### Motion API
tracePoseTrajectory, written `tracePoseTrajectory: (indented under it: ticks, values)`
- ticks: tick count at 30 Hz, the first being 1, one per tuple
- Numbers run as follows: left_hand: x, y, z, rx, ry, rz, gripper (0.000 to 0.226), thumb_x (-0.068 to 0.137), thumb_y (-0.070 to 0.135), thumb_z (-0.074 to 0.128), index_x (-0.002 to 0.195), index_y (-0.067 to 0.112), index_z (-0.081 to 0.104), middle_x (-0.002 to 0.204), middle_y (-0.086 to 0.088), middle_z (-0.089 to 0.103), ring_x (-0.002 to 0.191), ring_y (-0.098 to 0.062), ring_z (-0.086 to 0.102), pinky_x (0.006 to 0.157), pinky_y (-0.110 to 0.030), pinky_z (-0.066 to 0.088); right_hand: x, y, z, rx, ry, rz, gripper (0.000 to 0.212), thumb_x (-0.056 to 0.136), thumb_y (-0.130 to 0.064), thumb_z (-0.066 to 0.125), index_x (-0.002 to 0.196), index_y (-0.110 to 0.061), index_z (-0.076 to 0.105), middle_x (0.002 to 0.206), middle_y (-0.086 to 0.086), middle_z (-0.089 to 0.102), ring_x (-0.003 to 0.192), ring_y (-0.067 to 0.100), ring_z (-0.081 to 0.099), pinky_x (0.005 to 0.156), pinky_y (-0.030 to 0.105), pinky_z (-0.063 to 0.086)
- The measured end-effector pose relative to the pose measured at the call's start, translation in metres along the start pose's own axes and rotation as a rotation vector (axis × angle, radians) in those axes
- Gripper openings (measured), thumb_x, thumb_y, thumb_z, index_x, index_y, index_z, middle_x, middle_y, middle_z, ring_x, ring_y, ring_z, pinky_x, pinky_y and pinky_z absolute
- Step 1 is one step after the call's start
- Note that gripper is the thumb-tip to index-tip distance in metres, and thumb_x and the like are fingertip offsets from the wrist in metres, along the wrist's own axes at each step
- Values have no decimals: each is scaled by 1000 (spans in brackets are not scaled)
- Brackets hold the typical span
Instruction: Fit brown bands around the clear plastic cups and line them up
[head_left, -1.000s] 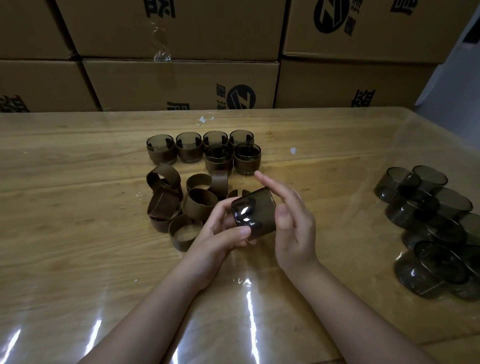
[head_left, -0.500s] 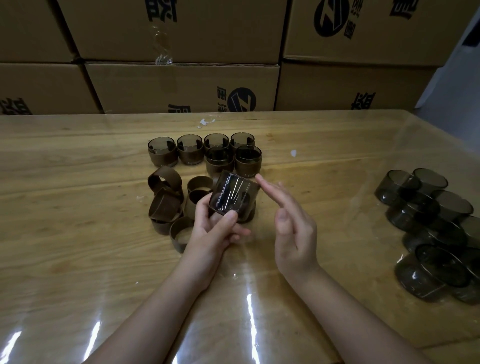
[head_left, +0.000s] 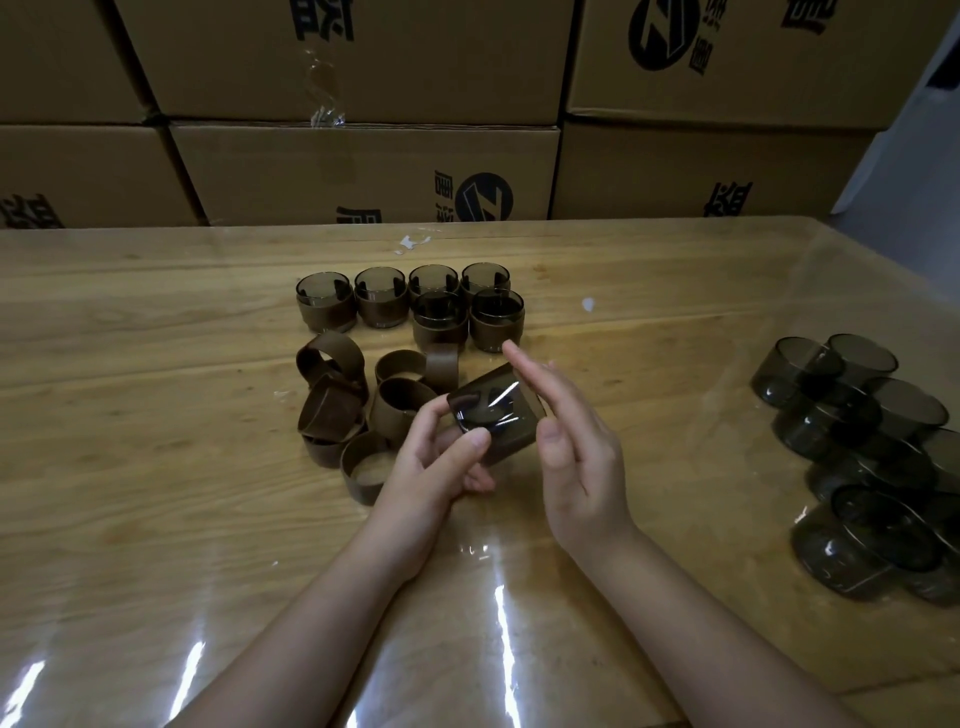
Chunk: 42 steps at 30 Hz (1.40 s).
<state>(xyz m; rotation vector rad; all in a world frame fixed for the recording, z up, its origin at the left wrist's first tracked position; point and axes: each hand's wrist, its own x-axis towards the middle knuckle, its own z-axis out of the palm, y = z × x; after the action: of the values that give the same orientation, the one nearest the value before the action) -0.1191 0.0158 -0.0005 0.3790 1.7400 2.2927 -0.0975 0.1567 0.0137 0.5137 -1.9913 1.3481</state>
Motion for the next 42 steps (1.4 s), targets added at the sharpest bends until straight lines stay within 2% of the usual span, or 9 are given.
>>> tracePoseTrajectory:
  ticks: [5, 12, 18, 23, 28, 32, 35, 38, 42]
  values:
    - [1, 1, -1, -43, -15, -12, 61, 66, 46, 65, 121, 20, 52, 80, -6, 66, 62, -14, 60, 63, -26, 51, 1, 7, -2, 78, -18, 176, 42, 98, -35, 32, 134, -19, 48, 137, 1, 56, 133, 14, 48, 109, 51, 39]
    - [3, 1, -3, -94, 45, 16, 57, 69, 45, 68, 121, 30, 48, 98, 5, 70, 71, -14, 67, 65, -21, 50, 0, 10, -1, 36, -9, 188, 48, 99, -36, 32, 134, -11, 54, 135, 1, 59, 131, 14, 50, 109, 53, 39]
    - [3, -2, -2, -63, 77, 47, 54, 78, 37, 70, 123, 35, 42, 104, 10, 70, 75, -14, 69, 63, -19, 52, 0, 4, -2, -81, 50, -1, 42, 101, -29, 33, 130, -6, 52, 101, 2, 66, 88, 7, 52, 107, 50, 40]
    - [4, -5, -3, -19, 79, 67, 60, 77, 33, 77, 128, 33, 46, 93, 5, 69, 70, -12, 66, 64, -22, 53, -1, 4, -1, -86, 42, -65, 41, 96, -16, 33, 128, 0, 54, 132, 11, 59, 127, 18, 55, 112, 43, 37]
    - [3, -7, -3, 29, 17, 71, 65, 69, 42, 72, 130, 29, 53, 101, -2, 66, 74, -13, 61, 67, -28, 51, 2, 7, -1, -49, -79, 174, 45, 97, -34, 37, 140, -23, 45, 140, -9, 52, 132, 3, 46, 109, 30, 39]
    - [4, -7, -1, 51, 51, 87, 62, 70, 42, 68, 129, 42, 49, 108, 3, 66, 89, -17, 63, 67, -27, 53, 3, 12, 0, 100, -141, 386, 41, 86, -52, 43, 127, -45, 44, 121, -21, 59, 107, -9, 57, 84, 6, 42]
    - [0, -6, 4, 132, 59, 113, 62, 84, 34, 55, 142, 34, 36, 123, 8, 63, 114, -17, 60, 85, -37, 55, 3, 16, 0, 82, -147, 391, 49, 80, -55, 49, 128, -46, 42, 119, -3, 59, 92, 0, 59, 77, 12, 44]
    - [-5, -5, 8, 269, 46, 164, 69, 86, 40, 53, 146, 11, 33, 139, -5, 52, 131, -20, 47, 110, -51, 36, 2, 19, 0, 57, -174, 325, 55, 78, -49, 54, 131, -41, 42, 114, -10, 51, 84, -5, 55, 72, 9, 42]
    - [-9, -1, 10, 366, 55, 213, 76, 84, 45, 49, 149, 14, 26, 149, -5, 40, 139, -11, 36, 115, -34, 31, 2, 21, -2, -22, -133, 274, 53, 78, -46, 54, 129, -36, 46, 112, -19, 47, 87, -6, 54, 69, 7, 42]
